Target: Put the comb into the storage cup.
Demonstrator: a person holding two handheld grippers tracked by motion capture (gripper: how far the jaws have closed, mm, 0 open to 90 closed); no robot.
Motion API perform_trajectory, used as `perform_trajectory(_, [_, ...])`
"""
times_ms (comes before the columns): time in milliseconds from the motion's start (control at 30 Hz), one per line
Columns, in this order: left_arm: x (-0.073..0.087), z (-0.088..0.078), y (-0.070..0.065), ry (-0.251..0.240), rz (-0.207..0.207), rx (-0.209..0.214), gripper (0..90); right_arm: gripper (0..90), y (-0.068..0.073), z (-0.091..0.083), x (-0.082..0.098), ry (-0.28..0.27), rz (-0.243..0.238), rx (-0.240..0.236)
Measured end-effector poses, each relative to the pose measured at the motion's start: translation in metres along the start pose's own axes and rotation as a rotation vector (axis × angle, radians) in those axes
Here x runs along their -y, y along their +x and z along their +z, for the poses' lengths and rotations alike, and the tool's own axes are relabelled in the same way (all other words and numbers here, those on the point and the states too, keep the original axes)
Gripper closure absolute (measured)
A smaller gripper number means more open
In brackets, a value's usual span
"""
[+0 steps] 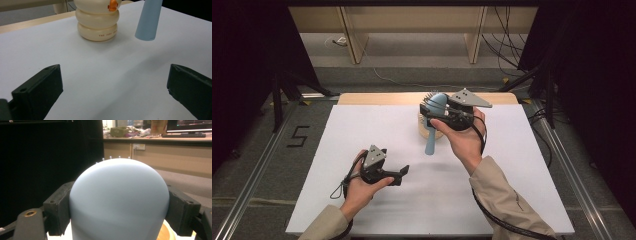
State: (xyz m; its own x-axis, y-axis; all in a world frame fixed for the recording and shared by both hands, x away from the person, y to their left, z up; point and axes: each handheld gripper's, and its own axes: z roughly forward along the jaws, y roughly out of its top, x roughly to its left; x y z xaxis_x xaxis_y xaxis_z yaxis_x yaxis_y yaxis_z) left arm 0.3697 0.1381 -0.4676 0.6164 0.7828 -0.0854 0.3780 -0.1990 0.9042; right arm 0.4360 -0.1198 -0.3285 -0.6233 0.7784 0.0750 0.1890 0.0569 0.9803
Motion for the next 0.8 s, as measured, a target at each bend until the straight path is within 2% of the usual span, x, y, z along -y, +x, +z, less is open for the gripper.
perform_trajectory(133, [0.003,-0.006,0.003,-0.007,0.014,-0.013,0.0,20.2,-0.001,0.0,-0.002,-0.006,0.0,0.007])
perform_trajectory(300, [0.006,-0.01,0.006,-0.013,0.012,-0.025,0.0,20.3,-0.003,0.0,-0.004,-0.014,-0.002,0.015])
perform_trajectory(800, [0.007,-0.013,0.013,-0.018,0.014,-0.037,0.0,20.2,-0.011,-0.001,-0.011,-0.04,-0.002,0.047])
